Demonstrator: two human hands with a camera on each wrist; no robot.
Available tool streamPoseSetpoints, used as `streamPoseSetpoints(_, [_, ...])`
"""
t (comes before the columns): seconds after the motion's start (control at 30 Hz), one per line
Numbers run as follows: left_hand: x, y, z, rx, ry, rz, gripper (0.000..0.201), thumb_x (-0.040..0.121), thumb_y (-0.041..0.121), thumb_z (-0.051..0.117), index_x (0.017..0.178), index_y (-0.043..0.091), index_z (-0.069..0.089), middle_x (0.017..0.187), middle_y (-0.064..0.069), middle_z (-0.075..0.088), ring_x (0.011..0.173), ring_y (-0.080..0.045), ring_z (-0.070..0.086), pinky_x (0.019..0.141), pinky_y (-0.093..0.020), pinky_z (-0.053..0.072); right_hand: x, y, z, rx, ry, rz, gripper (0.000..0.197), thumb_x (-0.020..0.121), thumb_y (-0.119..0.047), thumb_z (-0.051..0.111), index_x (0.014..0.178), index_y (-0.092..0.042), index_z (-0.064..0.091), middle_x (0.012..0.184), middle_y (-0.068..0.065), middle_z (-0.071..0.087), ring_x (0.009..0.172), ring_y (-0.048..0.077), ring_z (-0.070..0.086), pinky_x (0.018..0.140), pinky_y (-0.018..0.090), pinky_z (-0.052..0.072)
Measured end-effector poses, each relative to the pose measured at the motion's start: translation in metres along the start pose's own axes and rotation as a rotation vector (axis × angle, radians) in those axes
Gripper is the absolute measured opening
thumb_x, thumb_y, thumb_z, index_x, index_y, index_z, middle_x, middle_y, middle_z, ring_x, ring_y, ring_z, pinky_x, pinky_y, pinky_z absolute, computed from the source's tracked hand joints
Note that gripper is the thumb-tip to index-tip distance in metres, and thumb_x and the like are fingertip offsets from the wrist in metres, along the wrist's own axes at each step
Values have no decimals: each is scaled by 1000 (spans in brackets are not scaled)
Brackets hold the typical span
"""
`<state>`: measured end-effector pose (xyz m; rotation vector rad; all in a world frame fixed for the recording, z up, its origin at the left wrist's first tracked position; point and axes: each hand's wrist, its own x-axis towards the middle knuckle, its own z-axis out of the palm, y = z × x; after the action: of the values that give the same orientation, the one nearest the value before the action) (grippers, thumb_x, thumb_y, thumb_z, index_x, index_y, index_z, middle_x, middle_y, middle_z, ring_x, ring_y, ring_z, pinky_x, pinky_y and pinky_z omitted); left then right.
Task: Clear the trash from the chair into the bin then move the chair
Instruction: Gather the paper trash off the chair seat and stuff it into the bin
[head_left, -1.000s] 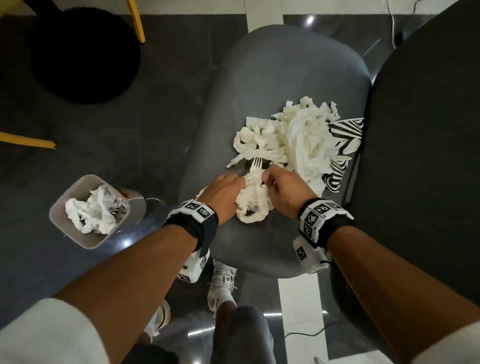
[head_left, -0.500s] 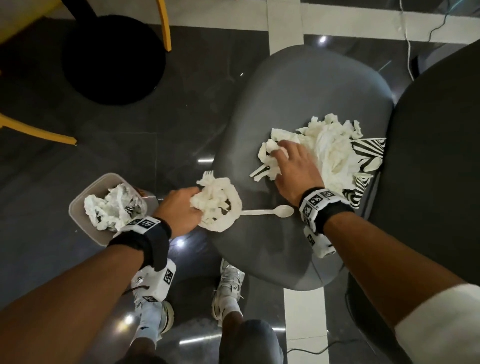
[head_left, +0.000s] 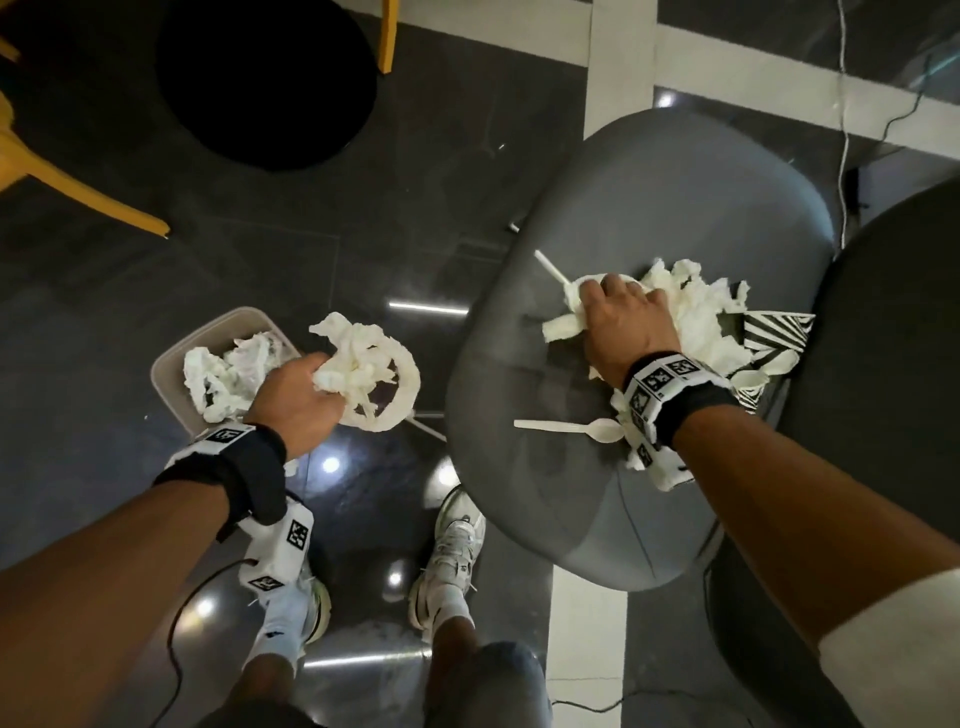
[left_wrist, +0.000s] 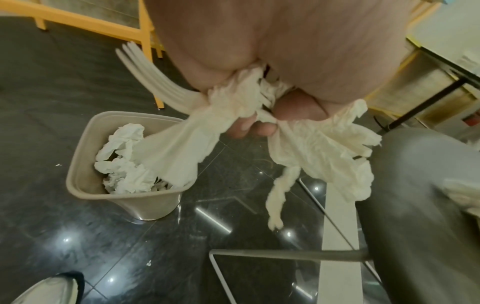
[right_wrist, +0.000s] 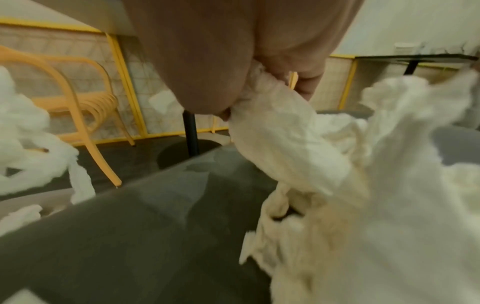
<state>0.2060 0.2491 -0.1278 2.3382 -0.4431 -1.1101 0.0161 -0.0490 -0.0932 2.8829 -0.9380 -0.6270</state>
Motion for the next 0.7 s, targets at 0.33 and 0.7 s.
streamPoseSetpoints(0.33, [7, -19, -25, -125, 81, -34, 21, 81, 1, 56, 90, 18, 64, 88, -4, 72, 85, -24, 66, 73, -31, 52, 14, -29, -50, -20, -7, -4, 27, 92, -20, 52, 118, -15, 55, 113, 11, 63, 94, 40, 67, 84, 47, 51])
streamPoseSetpoints(0.7, [14, -27, -18, -154, 84, -91, 30, 81, 3, 54, 101, 24, 61, 83, 0, 70, 84, -29, 66, 69, -30, 50, 3, 71, -65, 94, -75, 350, 32, 89, -15, 56, 119, -5, 52, 119, 28, 59, 107, 49, 60, 92, 53, 49])
